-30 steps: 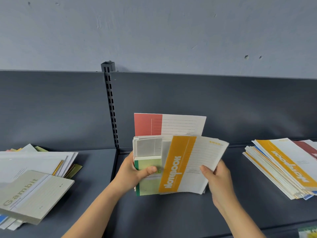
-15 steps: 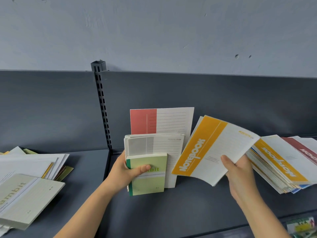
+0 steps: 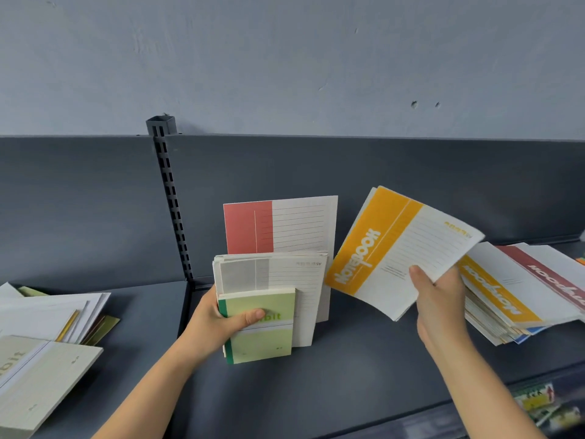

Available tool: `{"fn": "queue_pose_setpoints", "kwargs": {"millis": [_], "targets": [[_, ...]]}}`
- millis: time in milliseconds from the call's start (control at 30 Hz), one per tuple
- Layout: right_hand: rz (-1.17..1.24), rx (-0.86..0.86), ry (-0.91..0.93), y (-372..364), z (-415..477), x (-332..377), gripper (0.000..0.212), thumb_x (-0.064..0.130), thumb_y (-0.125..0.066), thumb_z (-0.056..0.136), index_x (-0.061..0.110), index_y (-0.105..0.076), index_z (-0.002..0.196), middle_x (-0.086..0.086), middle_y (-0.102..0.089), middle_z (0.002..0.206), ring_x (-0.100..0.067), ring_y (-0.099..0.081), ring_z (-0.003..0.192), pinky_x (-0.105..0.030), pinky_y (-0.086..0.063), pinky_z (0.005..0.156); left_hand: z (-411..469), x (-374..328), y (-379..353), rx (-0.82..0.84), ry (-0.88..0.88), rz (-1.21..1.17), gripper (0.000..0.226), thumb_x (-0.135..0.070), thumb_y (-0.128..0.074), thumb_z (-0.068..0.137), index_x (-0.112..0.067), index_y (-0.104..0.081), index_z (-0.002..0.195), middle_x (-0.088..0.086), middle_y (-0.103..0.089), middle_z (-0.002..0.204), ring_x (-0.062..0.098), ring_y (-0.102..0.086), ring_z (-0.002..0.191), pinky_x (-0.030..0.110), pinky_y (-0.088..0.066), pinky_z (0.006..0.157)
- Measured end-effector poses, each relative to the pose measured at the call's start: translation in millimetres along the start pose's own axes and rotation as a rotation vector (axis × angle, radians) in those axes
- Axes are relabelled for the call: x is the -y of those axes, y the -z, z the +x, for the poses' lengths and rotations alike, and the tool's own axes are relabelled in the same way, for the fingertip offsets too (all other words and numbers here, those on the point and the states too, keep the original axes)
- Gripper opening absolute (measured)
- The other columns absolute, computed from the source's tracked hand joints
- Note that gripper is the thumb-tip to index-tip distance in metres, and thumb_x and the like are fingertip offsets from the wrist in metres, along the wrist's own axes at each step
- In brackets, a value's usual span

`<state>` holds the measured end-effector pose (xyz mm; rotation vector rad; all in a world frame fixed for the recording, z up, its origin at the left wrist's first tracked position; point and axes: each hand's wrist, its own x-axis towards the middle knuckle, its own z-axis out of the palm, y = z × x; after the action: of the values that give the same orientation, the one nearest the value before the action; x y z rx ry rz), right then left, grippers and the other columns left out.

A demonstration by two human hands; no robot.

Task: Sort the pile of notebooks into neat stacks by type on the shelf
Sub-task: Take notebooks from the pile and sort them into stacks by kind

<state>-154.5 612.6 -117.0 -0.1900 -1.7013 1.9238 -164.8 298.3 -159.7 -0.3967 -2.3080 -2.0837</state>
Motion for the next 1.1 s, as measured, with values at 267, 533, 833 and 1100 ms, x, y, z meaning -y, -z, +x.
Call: {"fn": "queue_pose_setpoints", "kwargs": {"millis": [267, 533, 833, 1100], "targets": [[-0.085, 0.239, -0.126, -71.1, -17.0, -20.1, 0.031, -0.002, -0.051, 0.092, 0.021, -0.057, 0.112, 0.004, -0.067, 0.107, -0.009, -0.062, 0.098, -0.027, -0.049, 0.080, -4.5, -3.1, 1.4, 0.081, 0.018, -0.039, 0.061, -0.031, -0.082, 0.063, -0.015, -0.062, 0.118, 0.003, -0.073, 0.113, 0.021, -0.069, 0.104, 0.031, -0.058, 0.084], [-0.172, 0.448, -0.250, -79.7, -34.7, -37.9, 0.036, 0.016, -0.061, 0.091, 0.030, -0.051, 0.122, 0.015, -0.060, 0.115, 0.002, -0.054, 0.106, -0.021, -0.045, 0.085, -8.8, -4.0, 0.4, 0.085, 0.037, -0.025, 0.046, -0.014, -0.080, 0.075, -0.017, -0.063, 0.117, -0.001, -0.073, 0.112, 0.018, -0.069, 0.104, 0.028, -0.057, 0.083], [-0.084, 0.553, -0.074, -66.1, -43.2, -16.0, 0.046, 0.048, -0.072, 0.074, 0.022, -0.064, 0.110, 0.002, -0.068, 0.112, -0.009, -0.064, 0.104, -0.019, -0.052, 0.083, -5.3, -3.5, -3.0, 0.058, 0.029, -0.044, 0.047, -0.013, -0.076, 0.071, -0.015, -0.064, 0.117, -0.001, -0.074, 0.110, 0.018, -0.070, 0.102, 0.028, -0.058, 0.081], [-0.150, 0.428, -0.006, -75.7, -47.0, -13.9, 0.032, 0.006, -0.062, 0.089, 0.036, -0.062, 0.097, 0.016, -0.072, 0.099, 0.001, -0.065, 0.096, -0.019, -0.051, 0.079, -5.3, -5.8, 0.6, 0.073, 0.054, -0.034, 0.068, -0.029, -0.086, 0.057, -0.018, -0.060, 0.119, 0.001, -0.072, 0.111, 0.019, -0.069, 0.102, 0.032, -0.058, 0.084]]}}
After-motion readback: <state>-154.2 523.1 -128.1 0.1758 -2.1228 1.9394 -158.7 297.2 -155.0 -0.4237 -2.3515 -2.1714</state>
